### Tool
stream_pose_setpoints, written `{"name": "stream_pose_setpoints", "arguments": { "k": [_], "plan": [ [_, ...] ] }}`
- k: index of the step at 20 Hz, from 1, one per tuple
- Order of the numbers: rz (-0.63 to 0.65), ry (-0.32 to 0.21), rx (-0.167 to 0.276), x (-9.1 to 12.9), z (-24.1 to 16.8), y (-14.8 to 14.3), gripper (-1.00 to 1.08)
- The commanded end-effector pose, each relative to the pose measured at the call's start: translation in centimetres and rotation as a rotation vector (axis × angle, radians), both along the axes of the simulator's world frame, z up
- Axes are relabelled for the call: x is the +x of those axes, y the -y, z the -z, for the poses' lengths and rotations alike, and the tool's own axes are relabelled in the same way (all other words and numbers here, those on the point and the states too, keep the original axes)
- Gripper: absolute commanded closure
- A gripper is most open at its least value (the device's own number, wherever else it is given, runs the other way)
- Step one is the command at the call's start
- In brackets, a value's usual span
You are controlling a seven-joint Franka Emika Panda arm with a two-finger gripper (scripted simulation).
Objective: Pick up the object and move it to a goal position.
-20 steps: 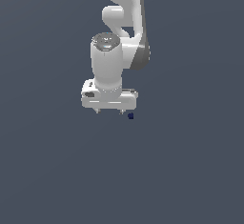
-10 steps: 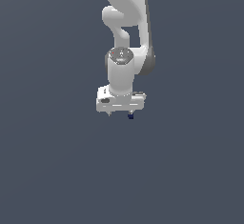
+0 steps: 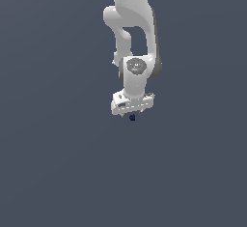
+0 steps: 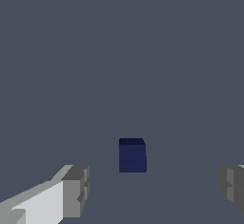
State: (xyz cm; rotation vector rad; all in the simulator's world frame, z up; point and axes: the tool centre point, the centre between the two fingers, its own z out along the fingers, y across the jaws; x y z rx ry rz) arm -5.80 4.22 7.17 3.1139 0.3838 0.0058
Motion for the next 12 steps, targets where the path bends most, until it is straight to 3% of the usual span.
{"name": "stream_pose_setpoints", "arguments": {
  "k": [1,12],
  "plan": [
    [-0.018,-0.003,0.003,-0.6,0.6,-0.5,-0.92],
    [-0.022,-0.004,0.003,-0.8,2.2,-0.7,-0.92]
  ]
}}
